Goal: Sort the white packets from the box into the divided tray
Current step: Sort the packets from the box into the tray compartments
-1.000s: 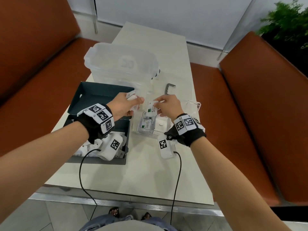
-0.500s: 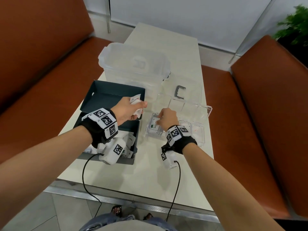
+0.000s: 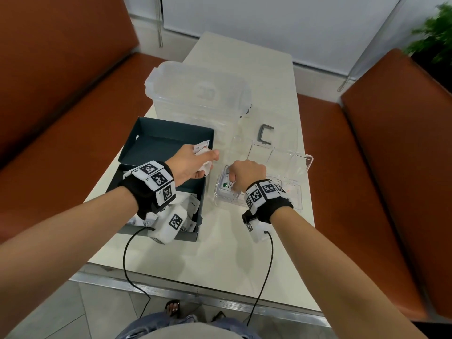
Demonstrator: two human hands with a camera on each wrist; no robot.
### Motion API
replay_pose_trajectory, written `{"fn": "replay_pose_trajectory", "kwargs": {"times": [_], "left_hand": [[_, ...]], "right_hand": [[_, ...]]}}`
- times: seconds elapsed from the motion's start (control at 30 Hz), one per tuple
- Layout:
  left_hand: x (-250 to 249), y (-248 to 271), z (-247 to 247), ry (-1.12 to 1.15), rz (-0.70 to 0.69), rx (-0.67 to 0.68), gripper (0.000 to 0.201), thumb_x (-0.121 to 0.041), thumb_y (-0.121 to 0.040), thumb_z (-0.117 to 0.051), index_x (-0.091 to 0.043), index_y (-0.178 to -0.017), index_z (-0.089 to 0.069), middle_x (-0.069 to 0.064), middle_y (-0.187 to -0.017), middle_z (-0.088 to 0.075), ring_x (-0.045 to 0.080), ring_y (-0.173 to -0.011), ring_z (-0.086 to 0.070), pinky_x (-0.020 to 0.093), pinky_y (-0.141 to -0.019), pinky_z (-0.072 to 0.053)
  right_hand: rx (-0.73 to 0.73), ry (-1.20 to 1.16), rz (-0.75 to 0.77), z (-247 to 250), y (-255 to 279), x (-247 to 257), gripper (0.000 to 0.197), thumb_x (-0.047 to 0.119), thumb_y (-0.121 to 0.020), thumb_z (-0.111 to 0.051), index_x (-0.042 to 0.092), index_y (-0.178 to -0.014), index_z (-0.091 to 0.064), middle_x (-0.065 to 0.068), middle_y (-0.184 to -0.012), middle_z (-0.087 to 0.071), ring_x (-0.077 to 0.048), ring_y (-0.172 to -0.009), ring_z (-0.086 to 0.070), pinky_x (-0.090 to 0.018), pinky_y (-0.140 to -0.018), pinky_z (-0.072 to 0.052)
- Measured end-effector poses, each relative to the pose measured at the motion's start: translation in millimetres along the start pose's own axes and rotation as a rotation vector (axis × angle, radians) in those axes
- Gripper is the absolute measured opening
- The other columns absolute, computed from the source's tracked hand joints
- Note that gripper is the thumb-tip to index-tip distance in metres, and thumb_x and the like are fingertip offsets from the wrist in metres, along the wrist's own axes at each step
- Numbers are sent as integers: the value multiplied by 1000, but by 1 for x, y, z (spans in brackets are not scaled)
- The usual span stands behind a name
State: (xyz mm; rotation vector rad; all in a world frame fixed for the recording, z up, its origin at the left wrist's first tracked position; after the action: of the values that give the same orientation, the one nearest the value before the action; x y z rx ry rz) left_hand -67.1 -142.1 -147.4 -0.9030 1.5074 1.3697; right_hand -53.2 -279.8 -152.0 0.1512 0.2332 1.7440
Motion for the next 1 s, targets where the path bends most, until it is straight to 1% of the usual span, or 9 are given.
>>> {"fn": "replay_pose_trajectory", "kwargs": {"times": [0.1, 0.2, 0.43, 0.53, 0.6, 0.7, 0.8, 0.93, 1.0], "left_hand": [[-2, 1, -1, 31, 6, 6, 25, -35, -94, -62, -12, -87, -66, 4, -80, -59, 15, -73, -56, 21, -59, -46], [0, 4, -3, 162, 85, 3, 40, -47, -95, -54, -10, -89, -66, 5, -77, -60, 14, -70, -57, 24, -60, -46], [2, 10, -12, 444, 257, 43, 72, -67, -93, -35, -3, -98, -67, 18, -97, -61, 25, -89, -58, 27, -55, -55], [4, 10, -17, 460, 292, 76, 80, -72, -90, -31, -2, -99, -68, 20, -100, -62, 27, -93, -59, 28, -55, -56], [6, 11, -22, 433, 309, 100, 83, -74, -89, -30, -2, -101, -69, 20, -101, -63, 28, -91, -61, 28, -56, -56], [6, 13, -35, 455, 330, 161, 78, -73, -89, -31, -4, -106, -62, 16, -91, -68, 25, -79, -66, 28, -57, -57], [1, 14, -49, 507, 317, 236, 70, -70, -91, -32, -8, -114, -58, 9, -97, -65, 20, -78, -65, 29, -65, -59], [-3, 18, -63, 495, 308, 299, 54, -52, -99, -41, -7, -124, -56, 14, -108, -64, 24, -93, -65, 36, -83, -58], [-3, 20, -67, 477, 308, 296, 43, -40, -100, -47, -6, -124, -55, 20, -111, -67, 28, -95, -68, 37, -81, -59]], "right_hand": [[23, 5, -1, -3, 0, 4, 22, 11, -85, -61, 20, -105, -66, -2, -104, -66, -27, -98, -63, -30, -72, -38], [34, -11, -5, -5, 1, 4, 22, 11, -86, -58, 20, -105, -66, -3, -105, -66, -27, -97, -63, -30, -72, -40], [12, -103, 19, 4, 10, -1, 21, 18, -86, -65, 19, -106, -67, -5, -108, -65, -29, -98, -62, -36, -80, -49], [-121, -254, 19, 28, 17, -11, 16, 21, -90, -57, 22, -99, -69, -3, -103, -67, -26, -93, -63, -35, -79, -52], [-265, -465, 29, 50, 24, -16, 14, 23, -91, -56, 23, -98, -69, 3, -95, -68, -17, -84, -62, -31, -75, -51], [-343, -774, 112, 69, 32, -10, 23, 36, -86, -66, 25, -106, -67, 7, -88, -66, -4, -71, -58, -26, -69, -49], [-269, -759, 189, 67, 32, 6, 40, 39, -76, -76, 23, -111, -67, 5, -92, -59, -1, -76, -55, -14, -68, -43], [-334, -847, 141, 69, 32, -9, 21, 20, -73, -80, 14, -89, -69, 5, -82, -63, -2, -75, -55, -6, -63, -37], [-362, -930, 83, 70, 32, -26, 11, 17, -74, -79, 15, -78, -69, 8, -72, -64, -1, -68, -56, -4, -60, -39]]}}
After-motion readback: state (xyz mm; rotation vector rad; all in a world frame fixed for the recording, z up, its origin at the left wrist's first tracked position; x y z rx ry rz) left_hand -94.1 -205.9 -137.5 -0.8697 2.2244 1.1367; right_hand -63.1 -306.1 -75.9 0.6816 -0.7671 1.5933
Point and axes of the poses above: each hand's wrist, its own y-axis away from the middle knuckle, its own z-axis out of the back of the hand, x = y × z, the point moved 9 cm from there along -y, towards the middle knuckle
